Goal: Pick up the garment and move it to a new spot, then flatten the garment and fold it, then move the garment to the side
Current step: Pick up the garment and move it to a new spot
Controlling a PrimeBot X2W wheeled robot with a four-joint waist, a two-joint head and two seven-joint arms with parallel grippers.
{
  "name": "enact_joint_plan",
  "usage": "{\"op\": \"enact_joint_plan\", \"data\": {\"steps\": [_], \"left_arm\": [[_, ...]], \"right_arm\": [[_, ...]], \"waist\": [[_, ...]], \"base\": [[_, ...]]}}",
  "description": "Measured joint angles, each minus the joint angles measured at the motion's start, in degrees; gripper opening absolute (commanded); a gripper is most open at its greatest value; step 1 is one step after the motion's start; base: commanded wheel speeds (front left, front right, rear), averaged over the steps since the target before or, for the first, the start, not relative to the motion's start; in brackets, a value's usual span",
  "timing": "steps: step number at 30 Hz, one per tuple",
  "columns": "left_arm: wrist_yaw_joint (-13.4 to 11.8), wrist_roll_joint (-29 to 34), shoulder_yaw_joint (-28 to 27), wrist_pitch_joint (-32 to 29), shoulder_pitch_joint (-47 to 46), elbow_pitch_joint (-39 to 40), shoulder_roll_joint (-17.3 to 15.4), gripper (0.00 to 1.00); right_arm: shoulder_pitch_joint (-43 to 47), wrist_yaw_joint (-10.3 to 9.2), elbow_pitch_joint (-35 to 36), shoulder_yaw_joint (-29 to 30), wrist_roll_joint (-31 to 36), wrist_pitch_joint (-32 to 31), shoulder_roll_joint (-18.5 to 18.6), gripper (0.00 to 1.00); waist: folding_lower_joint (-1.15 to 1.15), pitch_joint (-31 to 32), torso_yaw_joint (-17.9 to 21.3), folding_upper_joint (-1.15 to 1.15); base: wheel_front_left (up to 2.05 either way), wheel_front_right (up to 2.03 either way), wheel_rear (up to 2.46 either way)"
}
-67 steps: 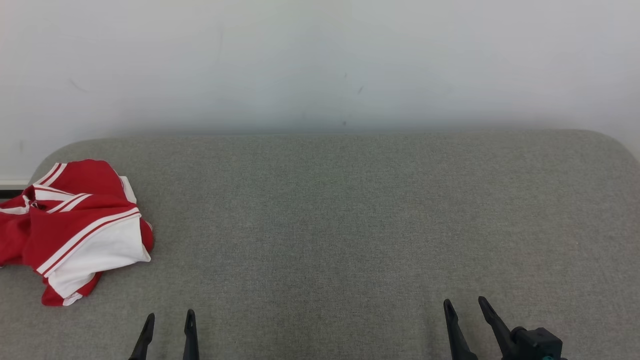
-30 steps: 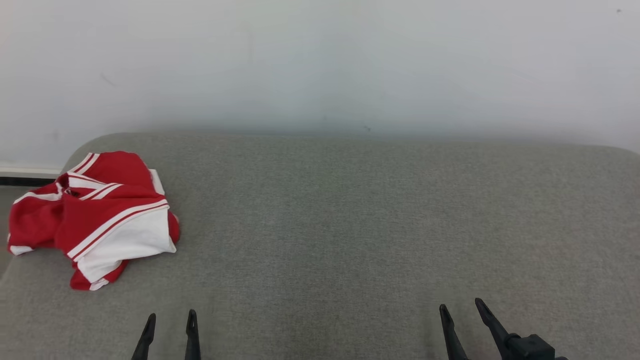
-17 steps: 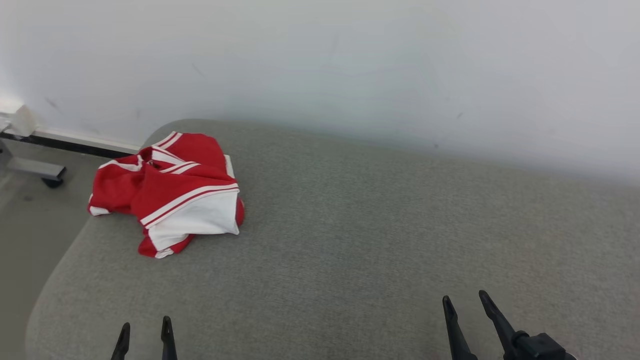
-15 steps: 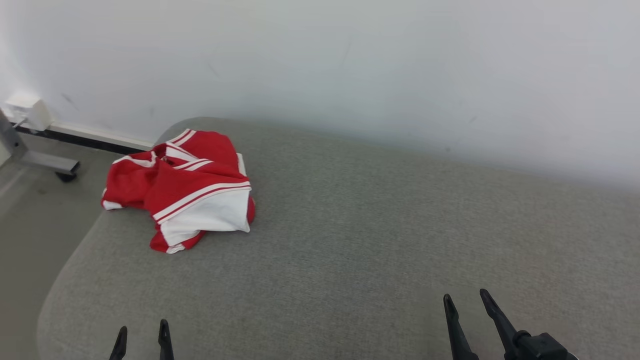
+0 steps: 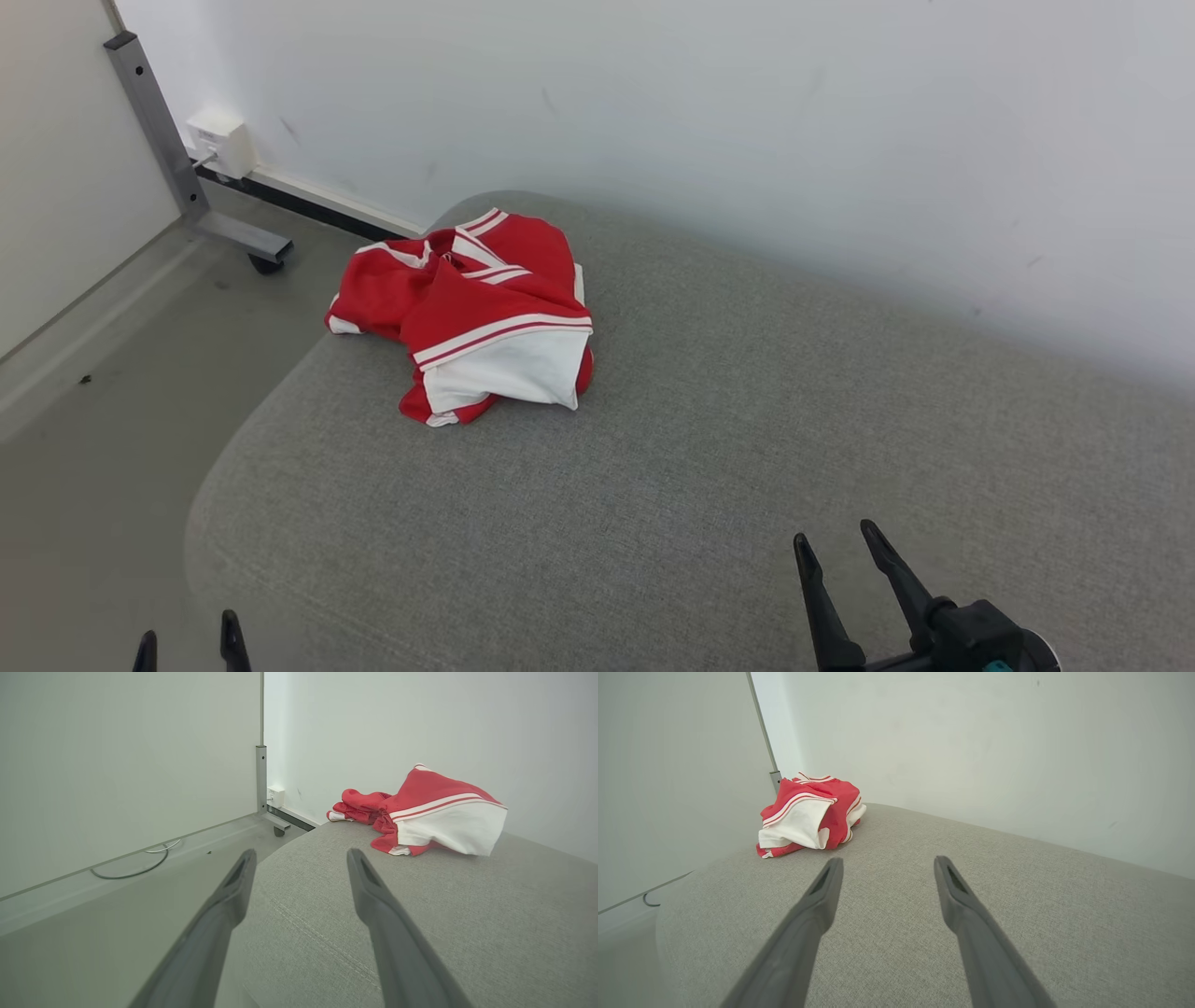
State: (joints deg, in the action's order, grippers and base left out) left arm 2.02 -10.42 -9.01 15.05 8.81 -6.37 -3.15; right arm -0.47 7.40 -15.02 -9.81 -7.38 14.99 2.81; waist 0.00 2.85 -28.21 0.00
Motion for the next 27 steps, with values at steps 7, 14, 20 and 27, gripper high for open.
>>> {"op": "enact_joint_plan", "data": {"steps": [7, 14, 20, 27], "left_arm": [[-1.1, -0.6, -0.5, 0.0, 1.5, 2.6, 0.1, 1.00], [-1.9, -0.7, 0.3, 0.0, 1.8, 3.2, 0.2, 1.00], [-1.5, -3.5, 1.9, -0.3, -2.2, -0.4, 0.2, 1.00], [1.0, -10.4, 1.0, -9.1, -19.6, -9.7, -1.4, 1.00]], "right_arm": [[-1.3, 0.00, -1.1, -0.4, 0.0, 0.0, 0.0, 1.00], [-1.8, 0.00, -1.5, -0.5, 0.1, 0.0, 0.0, 1.00], [-1.6, 0.00, -0.9, 0.5, 0.0, 0.0, 0.0, 1.00], [-1.1, 0.00, 3.8, 2.4, 2.6, -1.4, 0.0, 1.00]], "waist": [[0.00, -1.5, -1.2, 0.00], [0.00, -1.8, -1.4, 0.00], [0.00, -2.4, -1.3, 0.00], [0.00, -5.0, -0.6, 0.00]], "base": [[0.00, 0.00, 0.00], [0.00, 0.00, 0.00], [0.00, 0.00, 0.00], [0.00, 0.00, 0.00]]}}
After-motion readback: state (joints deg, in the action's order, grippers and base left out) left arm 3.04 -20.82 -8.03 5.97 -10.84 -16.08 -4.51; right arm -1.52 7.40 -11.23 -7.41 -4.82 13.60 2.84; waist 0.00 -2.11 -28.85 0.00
